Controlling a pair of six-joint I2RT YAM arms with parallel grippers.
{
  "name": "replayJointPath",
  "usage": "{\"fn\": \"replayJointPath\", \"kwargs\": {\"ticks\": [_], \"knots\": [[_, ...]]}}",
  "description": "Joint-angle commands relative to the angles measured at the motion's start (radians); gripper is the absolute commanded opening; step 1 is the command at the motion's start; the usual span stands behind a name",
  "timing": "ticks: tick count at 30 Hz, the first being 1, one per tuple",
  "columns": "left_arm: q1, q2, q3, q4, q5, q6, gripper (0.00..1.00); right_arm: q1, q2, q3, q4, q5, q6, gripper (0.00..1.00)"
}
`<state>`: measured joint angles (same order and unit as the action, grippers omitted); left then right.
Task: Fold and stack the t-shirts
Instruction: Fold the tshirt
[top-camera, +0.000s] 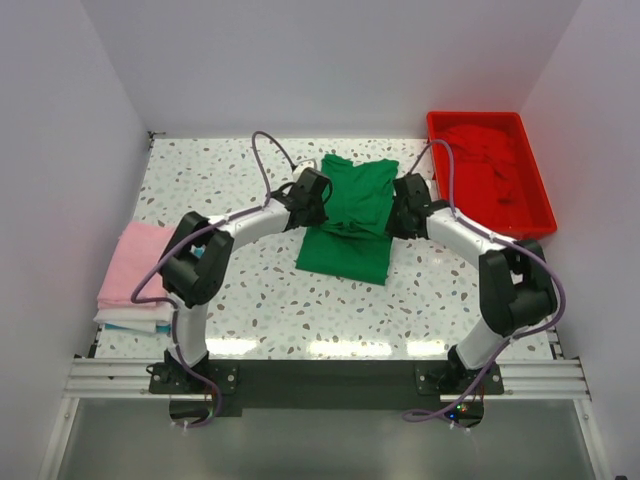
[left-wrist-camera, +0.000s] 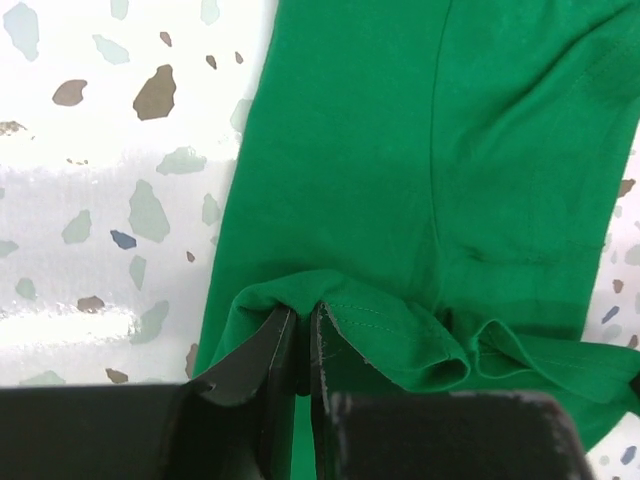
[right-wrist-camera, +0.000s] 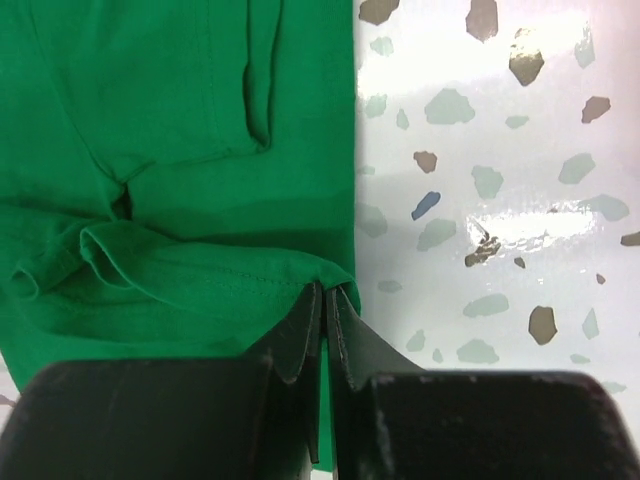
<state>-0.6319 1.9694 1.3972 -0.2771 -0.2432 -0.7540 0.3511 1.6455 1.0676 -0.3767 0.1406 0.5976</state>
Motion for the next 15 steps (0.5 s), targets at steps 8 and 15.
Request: {"fn": "replayJointPath", "kwargs": {"ticks": [8, 15], "knots": [[0.089, -0.038, 0.049, 0.081, 0.077, 0.103, 0.68, -0.054, 0.040, 0.115, 0.035, -0.033, -0.031, 0.52], [0.089, -0.129, -0.036, 0.059, 0.096, 0.101, 0.60, -0.034, -0.042, 0.085, 0.027, -0.023, -0.050, 0.56]]}}
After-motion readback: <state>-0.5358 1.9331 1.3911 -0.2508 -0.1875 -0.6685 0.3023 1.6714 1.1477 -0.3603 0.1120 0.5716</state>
